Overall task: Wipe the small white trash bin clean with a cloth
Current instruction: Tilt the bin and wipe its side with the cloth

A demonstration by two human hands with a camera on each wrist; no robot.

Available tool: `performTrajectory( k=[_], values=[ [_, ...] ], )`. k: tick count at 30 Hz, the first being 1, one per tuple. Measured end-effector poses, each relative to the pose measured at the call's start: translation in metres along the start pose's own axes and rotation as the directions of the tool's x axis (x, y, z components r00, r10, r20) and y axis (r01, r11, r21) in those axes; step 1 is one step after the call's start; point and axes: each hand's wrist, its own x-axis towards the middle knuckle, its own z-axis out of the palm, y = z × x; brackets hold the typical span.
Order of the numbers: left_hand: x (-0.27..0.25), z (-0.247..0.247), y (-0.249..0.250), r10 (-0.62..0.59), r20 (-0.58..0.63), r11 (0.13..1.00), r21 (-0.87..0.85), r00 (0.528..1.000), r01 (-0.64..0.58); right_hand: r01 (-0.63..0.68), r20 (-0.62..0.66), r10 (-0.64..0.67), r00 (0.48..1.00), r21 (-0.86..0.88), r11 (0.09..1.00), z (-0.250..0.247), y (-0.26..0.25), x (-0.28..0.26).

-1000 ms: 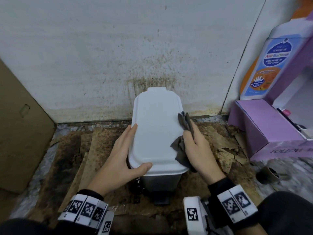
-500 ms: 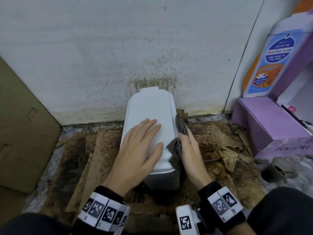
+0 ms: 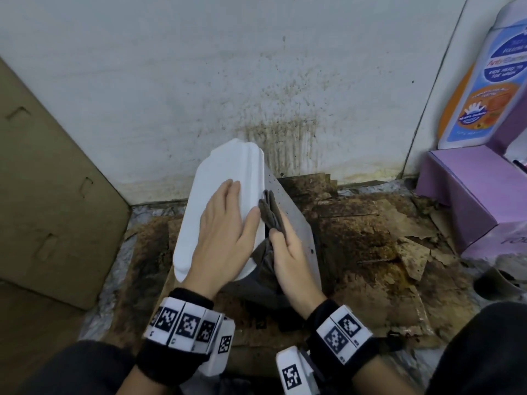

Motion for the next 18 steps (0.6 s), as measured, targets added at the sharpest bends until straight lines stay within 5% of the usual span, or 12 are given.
performTrajectory(
  k=[10, 18],
  values=[
    [0.003, -0.002, -0.006, -0.006, 0.106, 0.999, -0.043, 0.994, 0.011, -0.061, -0.066, 0.06, 0.996, -0.013, 0.998, 0.019, 0.002, -0.002],
    [0.006, -0.005, -0.009, 0.034, 0.034, 0.999, 0.027, 0.999, -0.035, 0.022, -0.09, -0.025, 0.996, -0.038, 0.999, 0.02, 0.017, 0.004]
  ],
)
